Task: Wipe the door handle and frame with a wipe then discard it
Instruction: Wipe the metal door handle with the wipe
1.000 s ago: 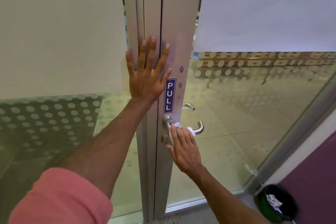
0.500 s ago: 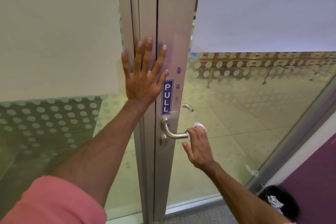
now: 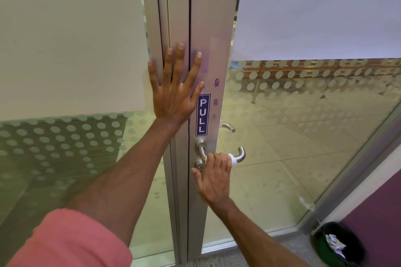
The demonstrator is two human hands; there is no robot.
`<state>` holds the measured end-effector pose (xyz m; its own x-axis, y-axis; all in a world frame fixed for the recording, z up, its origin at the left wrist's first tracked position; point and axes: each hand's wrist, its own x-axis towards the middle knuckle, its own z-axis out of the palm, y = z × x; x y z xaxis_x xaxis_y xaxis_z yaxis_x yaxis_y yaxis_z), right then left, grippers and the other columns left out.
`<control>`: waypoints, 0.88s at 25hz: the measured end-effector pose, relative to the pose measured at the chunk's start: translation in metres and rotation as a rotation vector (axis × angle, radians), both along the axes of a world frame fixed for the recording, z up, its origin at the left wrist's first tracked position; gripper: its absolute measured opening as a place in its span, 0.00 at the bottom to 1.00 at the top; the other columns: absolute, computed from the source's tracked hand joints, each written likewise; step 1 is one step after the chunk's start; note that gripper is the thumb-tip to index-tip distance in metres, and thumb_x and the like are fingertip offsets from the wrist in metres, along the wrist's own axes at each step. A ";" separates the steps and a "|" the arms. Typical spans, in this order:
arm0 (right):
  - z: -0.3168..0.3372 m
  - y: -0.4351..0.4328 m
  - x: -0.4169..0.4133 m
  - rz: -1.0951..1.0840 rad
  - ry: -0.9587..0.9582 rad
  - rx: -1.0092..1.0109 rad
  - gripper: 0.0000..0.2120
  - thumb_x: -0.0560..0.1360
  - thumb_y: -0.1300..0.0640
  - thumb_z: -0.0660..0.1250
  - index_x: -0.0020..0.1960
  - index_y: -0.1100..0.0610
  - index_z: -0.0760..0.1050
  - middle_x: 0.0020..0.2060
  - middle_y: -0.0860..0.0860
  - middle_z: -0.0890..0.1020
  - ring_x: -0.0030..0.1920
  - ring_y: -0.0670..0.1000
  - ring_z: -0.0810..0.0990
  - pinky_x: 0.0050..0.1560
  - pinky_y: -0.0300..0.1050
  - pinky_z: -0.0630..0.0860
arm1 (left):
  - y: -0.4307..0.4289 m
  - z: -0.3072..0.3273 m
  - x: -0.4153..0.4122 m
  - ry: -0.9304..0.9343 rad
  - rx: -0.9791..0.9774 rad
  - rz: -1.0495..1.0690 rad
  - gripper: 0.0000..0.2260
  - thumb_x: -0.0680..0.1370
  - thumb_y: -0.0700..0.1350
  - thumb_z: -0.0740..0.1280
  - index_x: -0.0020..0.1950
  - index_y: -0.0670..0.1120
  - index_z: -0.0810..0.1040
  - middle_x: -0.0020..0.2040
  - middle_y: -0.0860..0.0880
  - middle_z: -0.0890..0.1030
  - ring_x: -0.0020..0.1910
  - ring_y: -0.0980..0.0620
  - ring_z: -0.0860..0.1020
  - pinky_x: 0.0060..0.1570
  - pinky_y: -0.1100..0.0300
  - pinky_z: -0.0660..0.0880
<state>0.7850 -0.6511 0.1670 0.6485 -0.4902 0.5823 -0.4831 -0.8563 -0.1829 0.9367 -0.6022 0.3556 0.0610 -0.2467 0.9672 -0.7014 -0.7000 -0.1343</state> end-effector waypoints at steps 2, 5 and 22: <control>0.002 0.021 0.017 -0.093 0.030 0.021 0.32 0.79 0.37 0.49 0.63 0.65 0.70 0.55 0.61 0.73 0.58 0.61 0.69 0.68 0.59 0.61 | 0.000 0.000 0.000 -0.004 0.004 0.008 0.28 0.83 0.63 0.49 0.81 0.54 0.52 0.79 0.44 0.54 0.77 0.43 0.56 0.74 0.39 0.43; 0.006 0.039 0.031 -0.166 0.065 0.071 0.32 0.78 0.42 0.56 0.68 0.67 0.65 0.60 0.63 0.71 0.61 0.63 0.69 0.69 0.60 0.63 | 0.000 0.001 0.000 0.004 0.001 -0.001 0.28 0.83 0.63 0.49 0.81 0.54 0.53 0.79 0.44 0.55 0.77 0.43 0.56 0.73 0.39 0.43; -0.003 -0.085 -0.041 0.301 -0.102 -0.098 0.16 0.82 0.46 0.48 0.53 0.55 0.69 0.49 0.50 0.72 0.54 0.53 0.70 0.67 0.47 0.64 | 0.001 0.000 -0.001 -0.001 0.007 0.005 0.28 0.83 0.63 0.50 0.81 0.55 0.52 0.79 0.44 0.56 0.77 0.43 0.56 0.73 0.39 0.44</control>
<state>0.7443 -0.7362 0.1637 0.6914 -0.2236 0.6870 -0.1888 -0.9738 -0.1269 0.9359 -0.6014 0.3561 0.0614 -0.2533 0.9654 -0.6980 -0.7023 -0.1399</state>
